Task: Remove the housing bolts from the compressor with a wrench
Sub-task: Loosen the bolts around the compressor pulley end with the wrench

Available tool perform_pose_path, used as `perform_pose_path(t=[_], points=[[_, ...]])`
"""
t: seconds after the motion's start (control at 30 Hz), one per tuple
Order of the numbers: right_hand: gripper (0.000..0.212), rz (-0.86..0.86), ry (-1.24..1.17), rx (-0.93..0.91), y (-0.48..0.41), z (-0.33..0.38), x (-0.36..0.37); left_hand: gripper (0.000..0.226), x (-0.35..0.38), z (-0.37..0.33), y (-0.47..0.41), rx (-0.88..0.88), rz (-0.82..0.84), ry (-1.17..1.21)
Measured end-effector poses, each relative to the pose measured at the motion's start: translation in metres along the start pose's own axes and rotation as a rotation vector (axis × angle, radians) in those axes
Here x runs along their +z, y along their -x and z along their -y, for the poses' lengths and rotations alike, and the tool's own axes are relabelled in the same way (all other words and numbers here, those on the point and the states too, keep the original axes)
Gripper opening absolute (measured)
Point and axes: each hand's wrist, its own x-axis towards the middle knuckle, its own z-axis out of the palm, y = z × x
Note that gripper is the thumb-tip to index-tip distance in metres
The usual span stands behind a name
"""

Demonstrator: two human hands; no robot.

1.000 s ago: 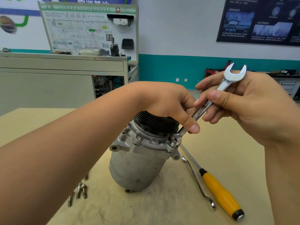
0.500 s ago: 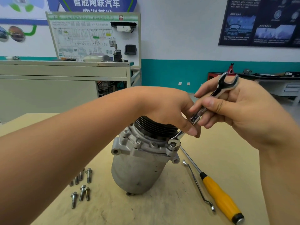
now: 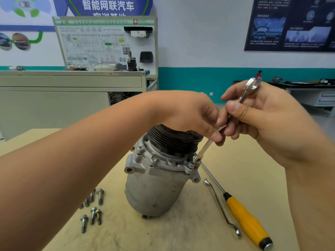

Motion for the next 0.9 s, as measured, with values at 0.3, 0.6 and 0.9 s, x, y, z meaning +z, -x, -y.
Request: perform_pose_path(t=[0.3, 0.6, 0.9], points=[[0.022, -0.047, -0.133, 0.086, -0.005, -0.014, -0.005, 0.019, 0.003, 0.000, -0.004, -0.050, 0.008, -0.048], [0.012, -0.084, -0.302, 0.221, -0.010, -0.029, -0.011, 0.025, 0.005, -0.001, -0.011, -0.096, 0.055, -0.110], [0.017, -0.081, -0.273, 0.201, -0.009, -0.027, -0.016, 0.023, 0.005, -0.001, -0.015, -0.080, 0.056, -0.089]])
